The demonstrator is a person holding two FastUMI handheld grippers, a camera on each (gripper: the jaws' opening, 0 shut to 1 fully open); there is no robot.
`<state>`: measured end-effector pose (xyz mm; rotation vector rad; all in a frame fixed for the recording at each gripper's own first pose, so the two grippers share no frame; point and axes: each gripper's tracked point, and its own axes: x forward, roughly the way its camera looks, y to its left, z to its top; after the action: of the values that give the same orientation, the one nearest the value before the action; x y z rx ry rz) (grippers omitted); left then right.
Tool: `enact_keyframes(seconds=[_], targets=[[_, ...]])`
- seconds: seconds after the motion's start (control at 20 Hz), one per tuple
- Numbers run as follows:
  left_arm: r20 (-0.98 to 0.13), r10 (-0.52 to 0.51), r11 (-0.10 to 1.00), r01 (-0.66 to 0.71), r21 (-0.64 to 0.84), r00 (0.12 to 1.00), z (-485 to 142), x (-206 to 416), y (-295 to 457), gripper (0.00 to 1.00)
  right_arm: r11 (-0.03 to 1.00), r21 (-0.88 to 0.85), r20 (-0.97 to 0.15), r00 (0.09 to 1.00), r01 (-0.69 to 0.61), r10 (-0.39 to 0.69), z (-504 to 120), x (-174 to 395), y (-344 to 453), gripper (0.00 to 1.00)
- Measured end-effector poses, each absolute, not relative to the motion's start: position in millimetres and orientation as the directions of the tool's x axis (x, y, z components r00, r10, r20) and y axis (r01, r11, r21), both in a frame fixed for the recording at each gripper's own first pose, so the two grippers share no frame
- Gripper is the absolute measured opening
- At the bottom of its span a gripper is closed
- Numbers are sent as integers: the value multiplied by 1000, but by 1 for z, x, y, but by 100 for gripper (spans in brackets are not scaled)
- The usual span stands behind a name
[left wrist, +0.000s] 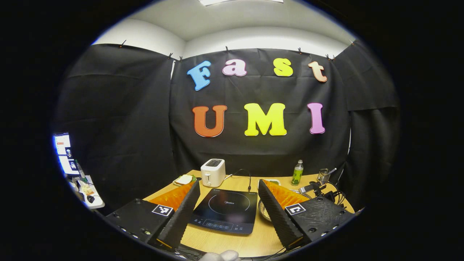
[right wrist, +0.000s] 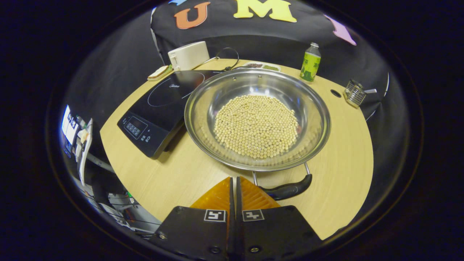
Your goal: First push the handle of the pot to place it horizontally, then grasp the pot with both hands and set it on the induction cooktop.
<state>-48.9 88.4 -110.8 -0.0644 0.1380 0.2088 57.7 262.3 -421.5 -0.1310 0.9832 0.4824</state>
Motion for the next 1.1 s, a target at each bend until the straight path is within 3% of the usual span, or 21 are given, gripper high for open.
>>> enact_keyframes(seconds=[1.1], targets=[[-174,196,974,-212,-83,965,-122,-25,69,96,903,125,-824,463,-411,325,-418,78,203,4]])
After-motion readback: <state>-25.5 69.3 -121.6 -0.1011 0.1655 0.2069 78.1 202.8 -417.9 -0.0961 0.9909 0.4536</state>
